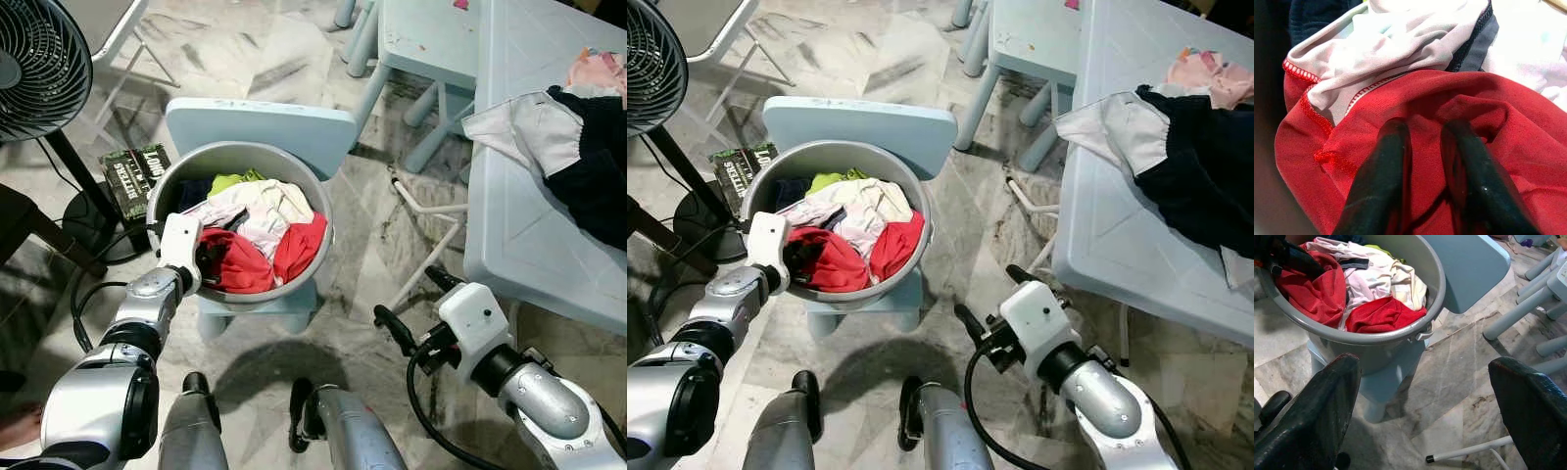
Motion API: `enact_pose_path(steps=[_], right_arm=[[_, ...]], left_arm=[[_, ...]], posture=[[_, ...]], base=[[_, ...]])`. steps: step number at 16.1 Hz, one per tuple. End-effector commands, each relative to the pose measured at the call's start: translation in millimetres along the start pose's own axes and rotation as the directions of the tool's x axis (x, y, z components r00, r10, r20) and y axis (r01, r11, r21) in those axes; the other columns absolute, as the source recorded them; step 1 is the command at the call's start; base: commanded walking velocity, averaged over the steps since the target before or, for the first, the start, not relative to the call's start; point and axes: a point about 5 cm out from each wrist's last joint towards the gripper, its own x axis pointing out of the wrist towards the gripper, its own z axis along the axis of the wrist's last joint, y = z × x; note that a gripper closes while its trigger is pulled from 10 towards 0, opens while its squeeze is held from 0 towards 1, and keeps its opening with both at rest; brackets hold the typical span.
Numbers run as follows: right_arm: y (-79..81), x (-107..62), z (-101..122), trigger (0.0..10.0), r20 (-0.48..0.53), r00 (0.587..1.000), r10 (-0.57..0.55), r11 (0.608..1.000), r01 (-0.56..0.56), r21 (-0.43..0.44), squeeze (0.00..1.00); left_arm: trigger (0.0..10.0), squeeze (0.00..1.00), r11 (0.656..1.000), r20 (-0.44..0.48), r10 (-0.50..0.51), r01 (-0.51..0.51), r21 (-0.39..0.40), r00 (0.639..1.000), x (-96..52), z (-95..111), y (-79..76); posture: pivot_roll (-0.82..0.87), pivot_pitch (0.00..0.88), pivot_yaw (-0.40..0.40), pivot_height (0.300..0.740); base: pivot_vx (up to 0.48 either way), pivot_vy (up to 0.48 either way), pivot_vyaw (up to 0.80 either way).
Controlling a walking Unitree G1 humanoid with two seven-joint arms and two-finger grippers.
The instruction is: Hang hanger
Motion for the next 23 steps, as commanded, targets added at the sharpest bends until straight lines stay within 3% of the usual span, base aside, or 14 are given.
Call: enact_pose_path(steps=[1, 8, 13, 16, 21, 22, 23], right_arm=[[0.3, -2.9, -4, 10.0, -0.028, 1.0, 0.011, 1.0, -0.011, -0.012, 0.0], [-0.5, -0.7, -4, 10.0, -0.026, 1.0, 0.007, 1.0, -0.007, -0.014, 0.0], [-2.4, 4.2, -5, 10.0, -0.016, 1.0, -0.008, 1.0, 0.008, -0.016, 0.0], [-3.0, 12.2, -4, 10.0, 0.002, 1.0, -0.021, 1.0, 0.021, -0.015, 0.0], [-1.0, 29.0, -4, 10.0, 0.042, 0.998, -0.038, 0.999, 0.038, -0.01, 0.0], [-1.0, 33.0, -4, 10.0, 0.052, 0.998, -0.046, 0.999, 0.047, -0.009, 0.0], [-0.7, 39.7, -3, 10.0, 0.068, 0.996, -0.055, 0.998, 0.056, -0.006, 0.0]], left_arm=[[0.0, 0.0, 1.0, -0.11, -0.031, 0.03, -0.008, 0.993, -3.2, -29, -8.9], [0.0, 0.0, 0.999, -0.085, -0.031, 0.033, 0.015, 0.996, -2.8, -28, -11.4], [0.0, 0.0, 0.988, 0.027, -0.066, 0.062, 0.14, 0.997, 2.7, -6, -20.3], [0.0, 0.0, 0.96, 0.102, -0.158, 0.129, 0.247, 0.982, 4.3, 6, -34.4], [0.0, 0.0, 0.916, 0.179, -0.265, 0.189, 0.354, 0.947, 1.4, 19, -45.9], [0.0, 0.0, 0.896, 0.192, -0.303, 0.211, 0.391, 0.933, 0.4, 22, -50.6], [0.0, 0.0, 0.839, 0.177, -0.389, 0.269, 0.472, 0.904, -1.7, 25, -61.8]], posture=[[-0.28, 0.315, -0.231, 0.74], [-0.28, 0.316, -0.235, 0.74], [-0.27, 0.309, -0.226, 0.74], [-0.24, 0.294, -0.211, 0.74], [-0.18, 0.256, -0.182, 0.74], [-0.17, 0.249, -0.177, 0.74], [-0.15, 0.236, -0.165, 0.74]], base=[[0.0, 0.0, 0.0], [0.0, 0.0, 0.0], [0.0, 0.0, 0.0], [0.0, 0.0, 0.0], [0.0, 0.0, 0.0], [0.0, 0.0, 0.0], [0.0, 0.0, 0.0]])
